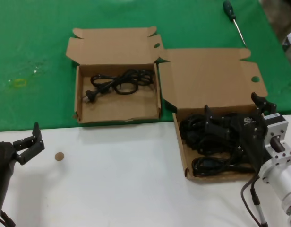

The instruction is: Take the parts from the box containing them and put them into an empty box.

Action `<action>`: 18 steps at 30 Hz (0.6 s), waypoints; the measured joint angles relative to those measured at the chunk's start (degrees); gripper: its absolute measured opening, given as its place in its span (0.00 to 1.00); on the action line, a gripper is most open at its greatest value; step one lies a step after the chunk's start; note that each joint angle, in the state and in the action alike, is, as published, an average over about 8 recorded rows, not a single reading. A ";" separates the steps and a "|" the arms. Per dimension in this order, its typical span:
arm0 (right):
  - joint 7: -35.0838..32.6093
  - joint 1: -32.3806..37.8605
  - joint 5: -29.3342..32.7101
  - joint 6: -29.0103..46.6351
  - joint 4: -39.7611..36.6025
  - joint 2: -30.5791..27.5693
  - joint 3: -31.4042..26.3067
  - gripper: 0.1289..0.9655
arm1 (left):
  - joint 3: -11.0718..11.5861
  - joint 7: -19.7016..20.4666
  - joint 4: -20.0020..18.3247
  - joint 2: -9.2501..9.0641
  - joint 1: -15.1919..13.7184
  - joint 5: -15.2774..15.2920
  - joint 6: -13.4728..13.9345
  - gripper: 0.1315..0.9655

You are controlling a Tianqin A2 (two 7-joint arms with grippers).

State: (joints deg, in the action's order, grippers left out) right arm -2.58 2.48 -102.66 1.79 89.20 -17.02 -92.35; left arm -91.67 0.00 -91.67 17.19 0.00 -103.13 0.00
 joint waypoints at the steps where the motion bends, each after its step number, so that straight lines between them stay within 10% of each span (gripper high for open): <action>1: 0.26 -0.25 -0.05 -0.18 0.25 -0.02 0.07 1.00 | 0.00 0.00 0.00 0.00 0.00 0.00 0.00 1.00; 18: 0.63 -0.60 -0.11 -0.43 0.60 -0.04 0.16 1.00 | 0.00 0.00 0.00 0.00 0.00 0.00 0.00 1.00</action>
State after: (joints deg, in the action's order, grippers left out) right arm -1.95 1.88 -102.78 1.35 89.80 -17.06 -92.18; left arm -91.67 0.00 -91.67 17.19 0.00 -103.13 0.00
